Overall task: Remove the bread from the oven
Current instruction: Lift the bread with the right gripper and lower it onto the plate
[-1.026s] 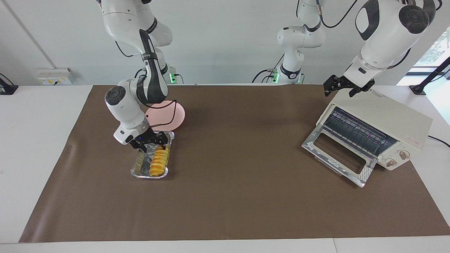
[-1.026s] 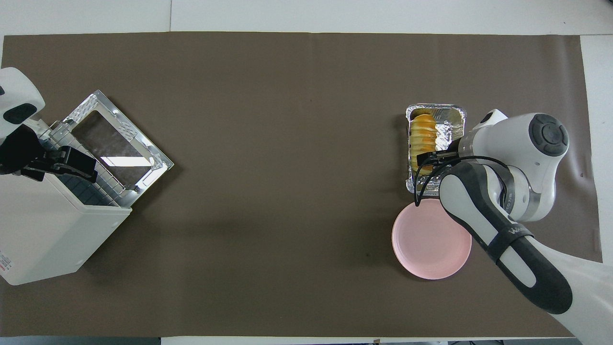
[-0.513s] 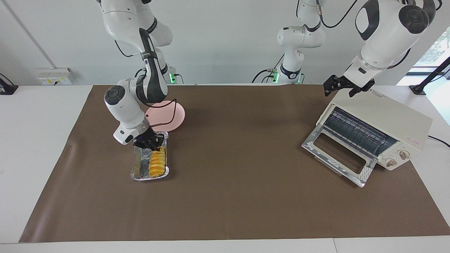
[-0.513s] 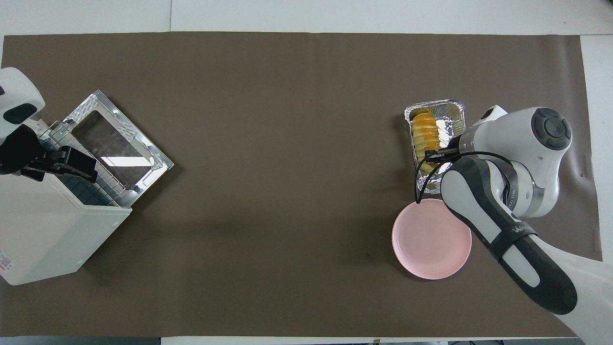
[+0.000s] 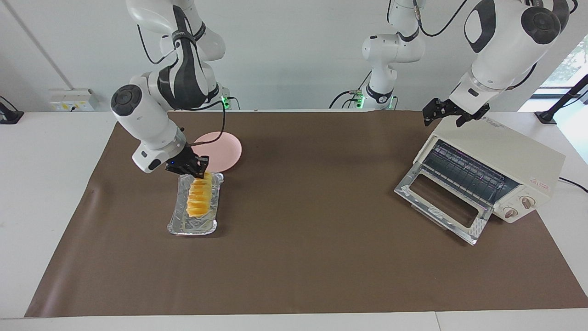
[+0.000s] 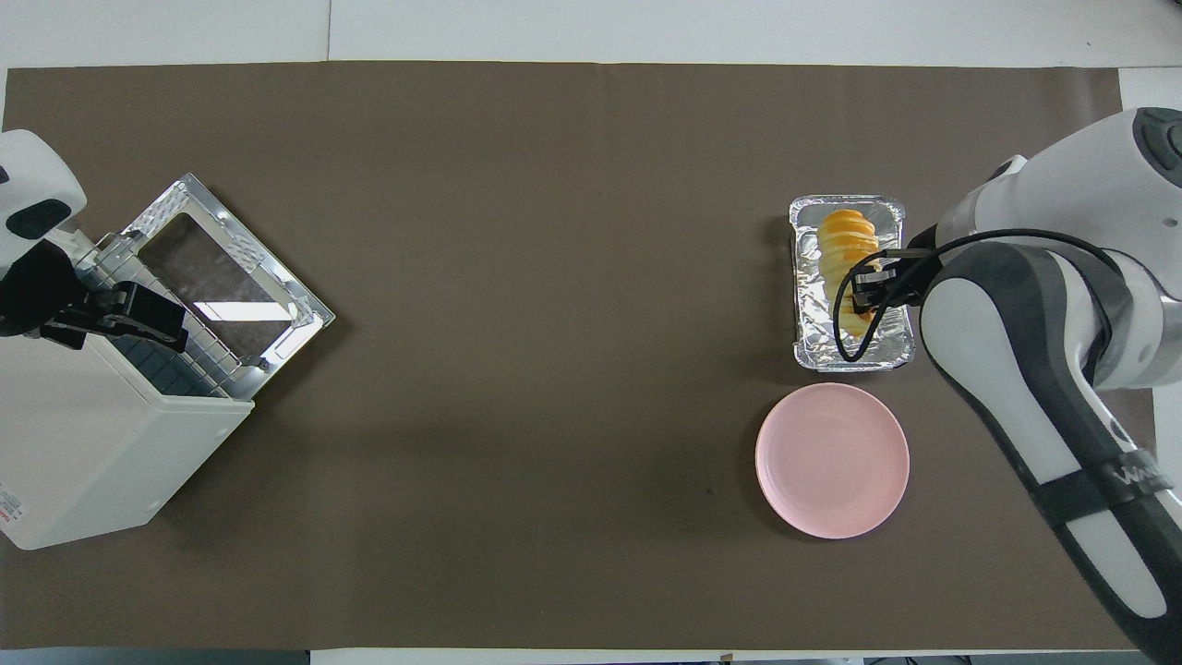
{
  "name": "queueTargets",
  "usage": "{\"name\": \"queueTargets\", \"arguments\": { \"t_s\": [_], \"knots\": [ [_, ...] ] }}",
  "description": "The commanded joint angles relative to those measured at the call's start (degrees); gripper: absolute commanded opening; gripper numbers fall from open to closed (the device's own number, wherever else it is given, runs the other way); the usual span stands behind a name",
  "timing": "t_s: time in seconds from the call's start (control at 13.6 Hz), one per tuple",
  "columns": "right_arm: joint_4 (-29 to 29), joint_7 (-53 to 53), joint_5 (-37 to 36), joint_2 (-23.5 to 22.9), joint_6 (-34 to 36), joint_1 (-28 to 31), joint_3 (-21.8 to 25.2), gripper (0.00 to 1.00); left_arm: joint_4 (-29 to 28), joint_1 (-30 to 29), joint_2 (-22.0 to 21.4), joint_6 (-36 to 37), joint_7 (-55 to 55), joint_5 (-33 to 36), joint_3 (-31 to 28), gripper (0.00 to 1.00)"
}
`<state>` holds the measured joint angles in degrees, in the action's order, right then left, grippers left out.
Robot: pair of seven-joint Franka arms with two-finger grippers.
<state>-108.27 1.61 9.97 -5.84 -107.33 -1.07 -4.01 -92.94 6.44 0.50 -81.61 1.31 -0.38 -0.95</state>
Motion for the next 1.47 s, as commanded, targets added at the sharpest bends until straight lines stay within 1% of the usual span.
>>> {"name": "queueTargets", "arguments": {
  "t_s": [0.0, 0.07, 0.22, 0.44, 0.51, 0.66, 0.88, 1.1, 1.39],
  "knots": [
    [-6.6, 1.2, 0.8, 8.5, 4.4, 0.3, -0.4, 0.0, -0.8, -0.3, -0.9, -0.8, 0.4, 0.3, 0.1, 1.0],
    [-9.6, 1.8, 0.8, 11.6, 6.8, 0.2, -0.4, 0.0, -0.8, -0.3, -0.9, -0.8, 0.4, 0.3, 0.1, 1.0],
    [-15.9, 3.4, 0.8, 17.2, 9.1, -0.3, -0.7, 0.0, -0.8, -0.3, -0.9, -0.8, 0.4, 0.3, 0.1, 1.0],
    [-24.9, 5.7, 0.8, 22.3, 8.3, -3.0, -0.9, 0.0, -0.8, -0.2, -0.9, -0.8, 0.4, 0.3, 0.1, 1.0],
    [-26.5, 6.3, 0.8, 23.1, 8.0, -3.6, -0.9, 0.0, -0.8, -0.3, -0.9, -0.8, 0.4, 0.3, 0.1, 1.0],
    [-28.0, 6.5, 0.8, 23.5, 7.9, -3.6, -0.9, 0.0, -0.8, -0.3, -1.0, -0.8, 0.4, 0.3, 0.1, 1.0],
    [-32.6, 6.3, 0.8, 25.0, 3.1, -3.6, -0.9, 0.0, -0.8, -0.3, -0.9, -0.8, 0.4, 0.3, 0.1, 1.0],
    [-34.4, 6.3, 0.8, 24.1, -1.8, -3.9, -0.9, 0.0, -0.8, -0.3, -0.9, -0.8, 0.4, 0.3, 0.1, 1.0],
    [-36.4, 6.6, 0.8, 23.3, -5.2, -4.4, -0.9, 0.0, -0.8, -0.3, -0.9, -0.8, 0.4, 0.3, 0.1, 1.0]
  ]
}}
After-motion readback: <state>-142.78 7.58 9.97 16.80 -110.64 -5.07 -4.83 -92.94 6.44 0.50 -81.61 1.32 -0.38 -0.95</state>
